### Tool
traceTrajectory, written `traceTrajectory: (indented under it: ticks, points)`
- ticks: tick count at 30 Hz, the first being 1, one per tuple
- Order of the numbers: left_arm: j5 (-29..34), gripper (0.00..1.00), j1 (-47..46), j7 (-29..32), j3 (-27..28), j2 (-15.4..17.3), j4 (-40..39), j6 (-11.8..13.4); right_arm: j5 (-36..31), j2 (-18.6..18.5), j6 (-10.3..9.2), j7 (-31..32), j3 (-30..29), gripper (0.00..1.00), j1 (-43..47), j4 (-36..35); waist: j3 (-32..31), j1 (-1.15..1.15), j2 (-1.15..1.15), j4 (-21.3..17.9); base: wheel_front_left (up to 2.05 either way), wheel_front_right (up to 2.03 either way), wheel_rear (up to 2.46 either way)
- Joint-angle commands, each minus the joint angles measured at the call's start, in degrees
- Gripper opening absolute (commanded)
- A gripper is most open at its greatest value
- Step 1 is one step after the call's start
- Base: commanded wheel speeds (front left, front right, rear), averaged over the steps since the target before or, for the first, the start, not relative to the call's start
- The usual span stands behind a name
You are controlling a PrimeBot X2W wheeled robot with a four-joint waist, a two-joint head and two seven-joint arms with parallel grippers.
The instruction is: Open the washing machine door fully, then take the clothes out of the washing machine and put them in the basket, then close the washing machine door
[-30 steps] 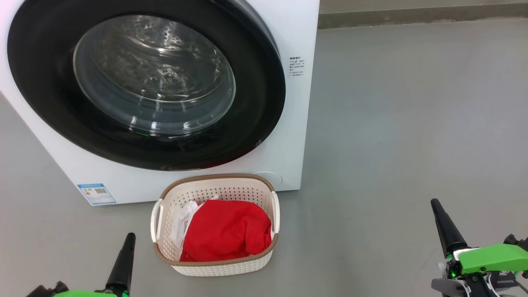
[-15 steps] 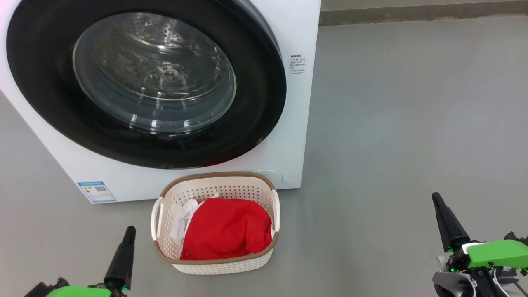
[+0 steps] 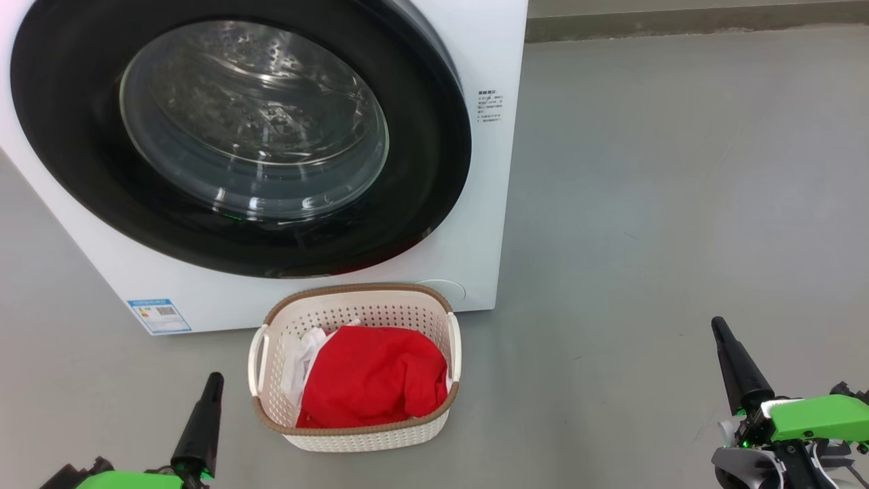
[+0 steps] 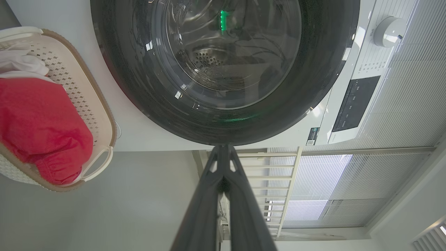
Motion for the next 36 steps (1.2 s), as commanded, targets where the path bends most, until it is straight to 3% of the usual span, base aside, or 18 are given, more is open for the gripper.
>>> traceTrajectory:
  ticks: [1,36]
  points:
    - [-0.39,0.0,-2.24,0.27,1.53,1.05,-1.18,-0.41,-0.02,-0.93,-0.03,0.35,0.9,0.0,-2.45,-1.71,0.0,0.0,0.0,0.0,0.0,0.0,0.0]
    - [-0.4,0.0,-2.23,0.27,1.52,1.05,-1.19,-0.41,-0.01,-0.93,-0.03,0.35,0.9,0.0,-2.45,-1.71,0.0,0.0,0.0,0.0,0.0,0.0,0.0]
